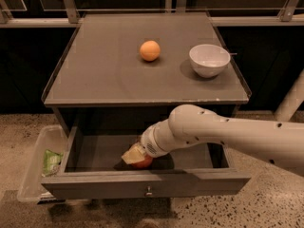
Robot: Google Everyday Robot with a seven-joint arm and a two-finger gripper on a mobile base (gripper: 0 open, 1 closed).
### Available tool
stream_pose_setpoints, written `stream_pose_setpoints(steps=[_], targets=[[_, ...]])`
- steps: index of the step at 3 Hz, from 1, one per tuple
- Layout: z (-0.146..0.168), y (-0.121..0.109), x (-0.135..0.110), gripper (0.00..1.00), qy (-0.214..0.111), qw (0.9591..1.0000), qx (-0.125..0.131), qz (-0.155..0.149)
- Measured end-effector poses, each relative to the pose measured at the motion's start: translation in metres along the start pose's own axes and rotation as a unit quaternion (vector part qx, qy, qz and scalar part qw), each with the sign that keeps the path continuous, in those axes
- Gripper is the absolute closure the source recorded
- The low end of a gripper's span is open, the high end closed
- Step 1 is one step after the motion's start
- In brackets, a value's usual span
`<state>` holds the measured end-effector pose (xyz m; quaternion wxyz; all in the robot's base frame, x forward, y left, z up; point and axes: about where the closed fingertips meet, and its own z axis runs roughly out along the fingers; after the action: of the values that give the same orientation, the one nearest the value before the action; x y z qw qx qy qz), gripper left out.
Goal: Place apple into top drawer
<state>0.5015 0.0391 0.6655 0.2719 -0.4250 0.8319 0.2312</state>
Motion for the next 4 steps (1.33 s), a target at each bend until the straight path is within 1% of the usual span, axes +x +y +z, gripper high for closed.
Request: stream_pose_setpoints(steps=[1,4], targets=[[0.0166,-0.0078,0.0019,0.82,0.007,1.0,-0.006,0.0],[0.0178,-0.0079,0.0021,0.13,0.007,1.0,-0.007,0.0]])
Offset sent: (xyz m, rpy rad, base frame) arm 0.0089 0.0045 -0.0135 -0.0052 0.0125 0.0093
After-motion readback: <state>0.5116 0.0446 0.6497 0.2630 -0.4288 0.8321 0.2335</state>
